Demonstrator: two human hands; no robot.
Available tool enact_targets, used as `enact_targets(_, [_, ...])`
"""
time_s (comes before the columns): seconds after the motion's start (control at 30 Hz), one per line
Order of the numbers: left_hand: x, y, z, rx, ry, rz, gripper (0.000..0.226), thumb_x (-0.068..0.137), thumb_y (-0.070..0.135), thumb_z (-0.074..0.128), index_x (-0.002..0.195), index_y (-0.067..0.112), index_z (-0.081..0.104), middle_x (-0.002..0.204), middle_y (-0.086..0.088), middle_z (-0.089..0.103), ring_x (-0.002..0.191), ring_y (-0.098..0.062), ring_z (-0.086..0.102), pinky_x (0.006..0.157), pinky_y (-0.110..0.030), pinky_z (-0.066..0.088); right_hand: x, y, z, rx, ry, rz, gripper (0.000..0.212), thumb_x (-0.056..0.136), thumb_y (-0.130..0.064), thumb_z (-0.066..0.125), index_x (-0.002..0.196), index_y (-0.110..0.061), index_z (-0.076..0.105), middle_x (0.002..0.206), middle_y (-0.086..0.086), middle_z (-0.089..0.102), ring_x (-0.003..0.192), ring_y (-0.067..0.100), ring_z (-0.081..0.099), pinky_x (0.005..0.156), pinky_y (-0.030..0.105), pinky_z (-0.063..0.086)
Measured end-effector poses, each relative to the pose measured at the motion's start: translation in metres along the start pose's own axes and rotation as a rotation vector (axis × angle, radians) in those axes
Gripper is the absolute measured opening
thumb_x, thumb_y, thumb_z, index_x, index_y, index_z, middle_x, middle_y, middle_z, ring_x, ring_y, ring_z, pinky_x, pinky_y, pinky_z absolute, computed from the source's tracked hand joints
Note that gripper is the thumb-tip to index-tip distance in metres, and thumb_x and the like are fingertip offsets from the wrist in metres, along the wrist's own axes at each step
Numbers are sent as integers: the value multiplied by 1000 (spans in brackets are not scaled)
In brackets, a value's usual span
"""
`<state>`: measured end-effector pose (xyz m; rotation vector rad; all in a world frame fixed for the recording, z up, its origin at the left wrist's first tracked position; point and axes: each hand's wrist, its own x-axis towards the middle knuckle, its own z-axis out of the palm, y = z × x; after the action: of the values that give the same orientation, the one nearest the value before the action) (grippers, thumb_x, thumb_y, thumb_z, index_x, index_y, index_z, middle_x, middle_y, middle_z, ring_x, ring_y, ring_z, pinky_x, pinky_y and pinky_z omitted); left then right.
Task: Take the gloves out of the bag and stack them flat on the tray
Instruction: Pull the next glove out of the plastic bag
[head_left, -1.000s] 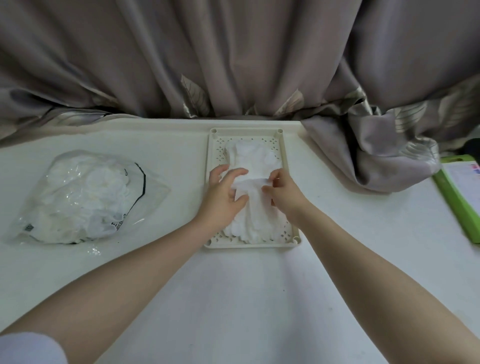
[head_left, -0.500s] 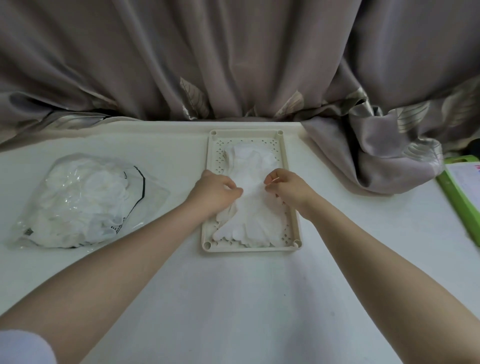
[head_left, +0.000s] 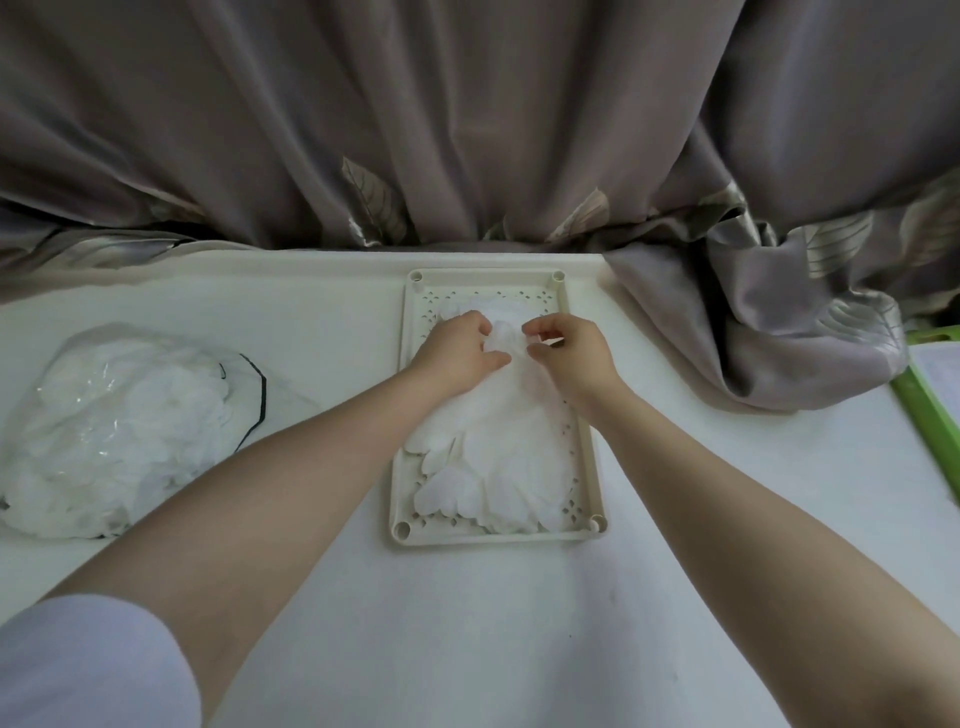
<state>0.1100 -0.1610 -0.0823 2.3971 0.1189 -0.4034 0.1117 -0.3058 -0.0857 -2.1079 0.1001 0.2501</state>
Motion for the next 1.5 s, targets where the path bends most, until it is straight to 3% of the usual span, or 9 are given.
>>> enact_targets(0.13, [6, -1, -2, -235, 73, 33, 25, 87, 30, 63, 71, 16, 50, 66, 2, 46, 61, -15, 41, 54, -27, 30, 8, -7, -3, 197, -15, 18, 15, 86, -6, 61, 99, -14, 63, 85, -5, 55, 59, 7, 56, 55, 16, 41])
enact_targets(0.37, [6, -16, -2, -432, 209, 12, 5, 97, 25, 47, 98, 23, 52, 72, -4, 55, 64, -18, 48, 64, -34, 42, 27, -15, -2, 454, -1, 213, 30, 87, -6, 64, 116, -2, 58, 97, 9, 61, 71, 13, 66, 71, 20, 54])
enact_targets(0.47, [8, -19, -1, -176, 411, 109, 29, 90, 17, 59, 115, 6, 46, 90, -3, 53, 81, -22, 52, 75, -33, 41, 23, -9, 9, 139, 131, 78, 51, 86, -22, 65, 131, -6, 47, 123, 7, 50, 94, 21, 62, 89, 27, 47])
enact_targets(0.57, [8, -23, -3, 244, 629, 489, 9, 79, 11, 58, 86, 6, 56, 89, -13, 56, 80, -32, 55, 71, -39, 40, -2, 4, 19, -316, 311, -406, 32, 84, -29, 58, 105, -5, 54, 109, 13, 49, 80, 25, 54, 67, 30, 40])
enact_targets(0.7, [8, -37, 5, 632, 387, 725, 29, 85, 28, 47, 106, 18, 64, 122, -7, 57, 111, -24, 44, 91, -36, 24, -12, 24, 32, -667, 28, -545, 54, 83, -37, 49, 119, 2, 51, 122, 23, 49, 110, 41, 52, 90, 49, 45])
enact_targets(0.8, [6, -43, 4, 839, 63, 387, 69, 94, 57, 29, 148, 15, 23, 159, 2, 8, 145, -25, 3, 114, -46, -4, -10, 26, 29, -866, -378, -237, 113, 78, -66, 55, 150, -7, -9, 159, 9, -16, 147, 23, -14, 119, 43, -6])
enact_targets(0.97, [6, -52, -4, 888, -32, 100, 91, 86, 73, 23, 152, 12, 6, 159, 2, -10, 144, -25, -20, 111, -46, -19, -7, 18, 26, -981, -515, -48, 141, 59, -83, 58, 144, -13, -30, 152, 3, -35, 140, 19, -32, 115, 45, -17])
enact_targets(1.3, [-69, -92, -60, 587, 219, 342, 37, 93, 26, 52, 125, 9, 58, 153, -14, 25, 144, -35, 10, 116, -44, 5, -56, -62, 39, -989, -129, -161, 54, 93, -54, 43, 129, -14, 48, 133, 8, 46, 125, 29, 42, 111, 46, 20])
enact_targets(1.5, [-120, -136, -96, 708, 360, 468, 22, 77, 8, 47, 81, 7, 69, 118, -17, 63, 117, -44, 54, 102, -55, 35, -92, -106, 116, -592, -338, -369, 28, 95, -27, 51, 117, -11, 59, 130, 8, 48, 111, 26, 54, 96, 37, 43])
